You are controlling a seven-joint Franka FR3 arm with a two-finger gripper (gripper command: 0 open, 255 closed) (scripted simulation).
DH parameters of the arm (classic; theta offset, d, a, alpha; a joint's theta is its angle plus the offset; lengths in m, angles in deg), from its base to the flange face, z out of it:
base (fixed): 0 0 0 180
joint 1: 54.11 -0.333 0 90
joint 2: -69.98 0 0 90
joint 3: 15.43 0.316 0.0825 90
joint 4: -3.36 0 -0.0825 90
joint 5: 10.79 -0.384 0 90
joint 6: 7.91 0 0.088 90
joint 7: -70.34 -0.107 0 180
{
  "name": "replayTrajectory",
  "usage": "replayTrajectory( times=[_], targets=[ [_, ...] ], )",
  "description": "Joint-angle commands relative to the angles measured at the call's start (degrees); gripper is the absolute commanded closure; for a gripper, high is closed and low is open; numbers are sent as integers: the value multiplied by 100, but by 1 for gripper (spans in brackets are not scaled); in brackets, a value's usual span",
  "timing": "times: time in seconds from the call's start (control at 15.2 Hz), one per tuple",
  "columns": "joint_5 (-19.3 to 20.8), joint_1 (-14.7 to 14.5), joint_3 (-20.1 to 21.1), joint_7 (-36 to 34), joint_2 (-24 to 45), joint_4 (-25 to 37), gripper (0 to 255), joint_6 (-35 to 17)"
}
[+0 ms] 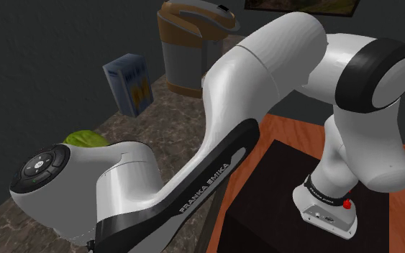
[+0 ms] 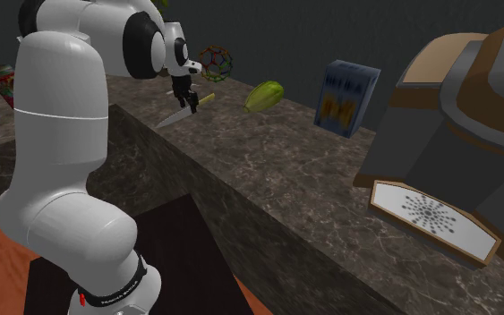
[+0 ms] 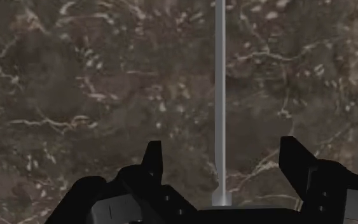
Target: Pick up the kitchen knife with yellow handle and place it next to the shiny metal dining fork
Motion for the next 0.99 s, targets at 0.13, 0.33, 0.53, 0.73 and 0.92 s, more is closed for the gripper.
replayTrajectory(
  times=[0.13,0.33,0.53,0.73,0.92],
  targets=[
    [0,0,0,0,0,0,0,0],
    [-118,28,67,74,-241,230,0,455],
    [-145,32,81,92,-296,303,0,579],
    [-145,32,81,91,-296,304,0,579],
    [-145,32,81,91,-295,304,0,579]
  ],
)
